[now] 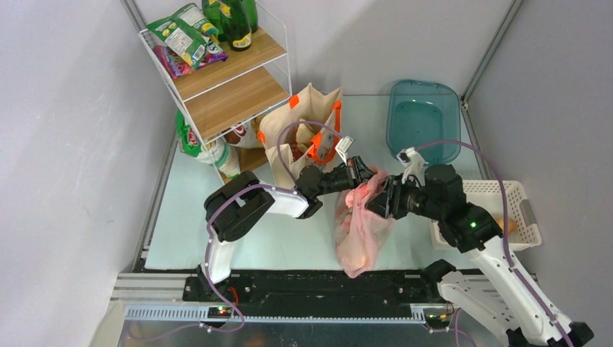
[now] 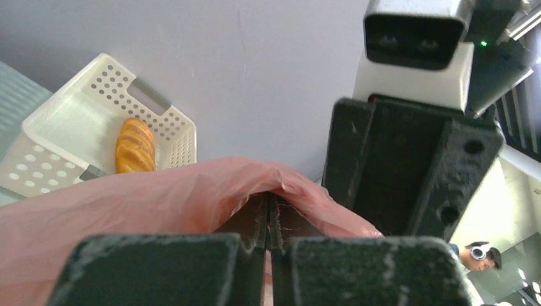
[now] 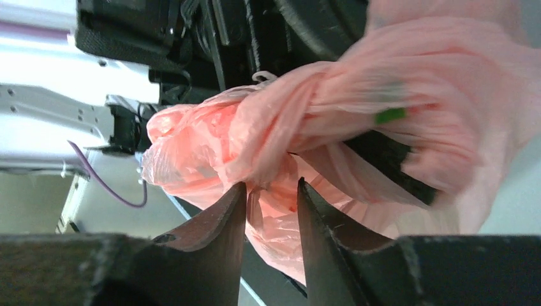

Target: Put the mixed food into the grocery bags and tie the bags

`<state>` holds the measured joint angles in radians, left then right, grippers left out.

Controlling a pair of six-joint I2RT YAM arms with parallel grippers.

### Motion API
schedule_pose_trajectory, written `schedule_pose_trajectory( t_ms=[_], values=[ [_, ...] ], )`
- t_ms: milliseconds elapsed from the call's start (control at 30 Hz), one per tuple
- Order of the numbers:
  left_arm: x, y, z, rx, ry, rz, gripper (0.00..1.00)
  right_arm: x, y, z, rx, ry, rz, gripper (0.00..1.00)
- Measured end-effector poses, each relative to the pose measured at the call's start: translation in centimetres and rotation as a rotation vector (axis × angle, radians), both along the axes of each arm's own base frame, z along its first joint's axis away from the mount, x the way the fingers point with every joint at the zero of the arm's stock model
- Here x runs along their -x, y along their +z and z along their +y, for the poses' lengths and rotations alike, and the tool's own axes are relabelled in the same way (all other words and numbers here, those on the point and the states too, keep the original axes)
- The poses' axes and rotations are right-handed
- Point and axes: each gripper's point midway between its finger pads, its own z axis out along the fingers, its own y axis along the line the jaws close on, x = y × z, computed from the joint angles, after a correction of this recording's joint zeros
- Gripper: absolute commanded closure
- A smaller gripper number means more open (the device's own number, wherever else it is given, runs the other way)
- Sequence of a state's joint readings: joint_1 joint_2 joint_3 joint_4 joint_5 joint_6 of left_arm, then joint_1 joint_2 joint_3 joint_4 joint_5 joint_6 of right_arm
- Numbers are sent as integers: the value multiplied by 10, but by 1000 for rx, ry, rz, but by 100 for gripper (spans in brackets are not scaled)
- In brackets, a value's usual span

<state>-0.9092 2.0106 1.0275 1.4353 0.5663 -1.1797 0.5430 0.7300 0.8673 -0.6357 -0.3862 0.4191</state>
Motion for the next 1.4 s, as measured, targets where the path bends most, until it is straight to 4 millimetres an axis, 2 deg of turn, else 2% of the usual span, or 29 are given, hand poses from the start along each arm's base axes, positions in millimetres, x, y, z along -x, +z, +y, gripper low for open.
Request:
schedule_pose_trajectory(
  t_ms=[100,233,600,733,833,1033,1167,1267,1400],
  values=[
    [1,-1,0,-2,-7,1,100,-5,10,-13,-29,-52,-36,53],
    [3,0,1,-2,-21,10,100,-8,24,-28,-74,-104,-79,50],
    [6,1,1,0,-39,17,100,-12,32,-38,-148,-132,-45,56],
    [8,1,2,1,-49,11,100,-16,38,-48,-164,-188,-62,54],
    [9,1,2,1,-50,11,100,-18,40,-54,-171,-214,-70,58],
    [9,2,2,1,-54,18,100,-21,40,-63,-176,-260,-65,65],
    [10,2,2,1,-58,23,100,-20,37,-65,-180,-265,-47,66],
    [11,2,2,2,-62,24,100,-19,32,-65,-184,-263,-33,63],
    [13,6,1,9,-74,22,100,-20,23,-68,-190,-280,-8,53]
  ],
)
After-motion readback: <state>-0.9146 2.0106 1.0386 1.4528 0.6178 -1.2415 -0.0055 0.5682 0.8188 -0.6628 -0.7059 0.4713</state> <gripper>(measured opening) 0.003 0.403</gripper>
